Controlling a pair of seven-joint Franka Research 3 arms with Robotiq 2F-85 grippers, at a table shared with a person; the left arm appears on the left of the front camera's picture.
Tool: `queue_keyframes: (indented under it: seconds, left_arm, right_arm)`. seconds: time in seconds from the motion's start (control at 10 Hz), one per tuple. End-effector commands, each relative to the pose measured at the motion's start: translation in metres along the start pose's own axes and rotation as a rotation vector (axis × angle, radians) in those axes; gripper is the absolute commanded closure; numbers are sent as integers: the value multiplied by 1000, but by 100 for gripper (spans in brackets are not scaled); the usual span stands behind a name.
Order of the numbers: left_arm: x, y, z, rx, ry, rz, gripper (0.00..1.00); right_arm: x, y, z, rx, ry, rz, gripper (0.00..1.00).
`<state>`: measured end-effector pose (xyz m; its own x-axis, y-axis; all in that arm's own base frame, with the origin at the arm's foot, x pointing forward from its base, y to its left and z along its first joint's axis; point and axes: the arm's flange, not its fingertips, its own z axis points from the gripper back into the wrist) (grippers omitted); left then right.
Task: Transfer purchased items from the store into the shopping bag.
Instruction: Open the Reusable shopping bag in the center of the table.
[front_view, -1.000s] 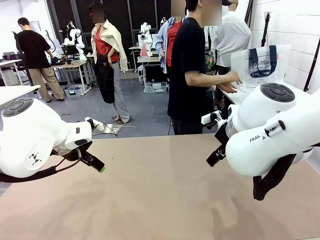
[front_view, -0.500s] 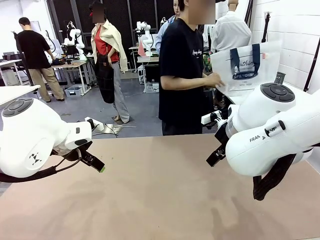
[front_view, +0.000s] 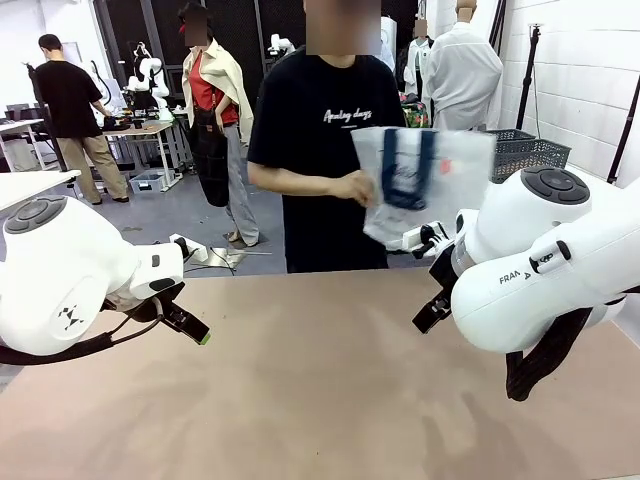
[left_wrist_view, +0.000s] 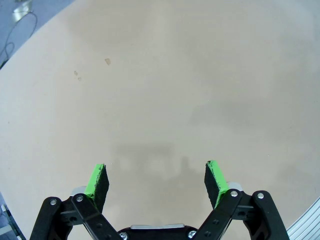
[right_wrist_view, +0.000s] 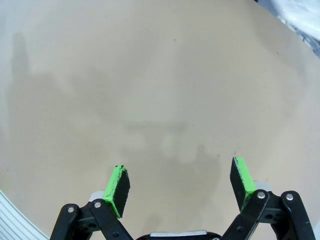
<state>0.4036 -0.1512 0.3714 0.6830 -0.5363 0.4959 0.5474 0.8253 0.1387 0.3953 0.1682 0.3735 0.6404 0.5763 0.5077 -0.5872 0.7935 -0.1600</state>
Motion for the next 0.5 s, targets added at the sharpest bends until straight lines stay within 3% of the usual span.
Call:
queue_keyframes:
  seconds: [0.0, 0.4]
  left_arm:
    - [0, 0, 0, 0, 0, 1, 0]
    - [0, 0, 0, 0, 0, 1, 0]
  right_arm:
    - [0, 0, 0, 0, 0, 0, 0]
    - [0, 0, 0, 0, 0, 0, 0]
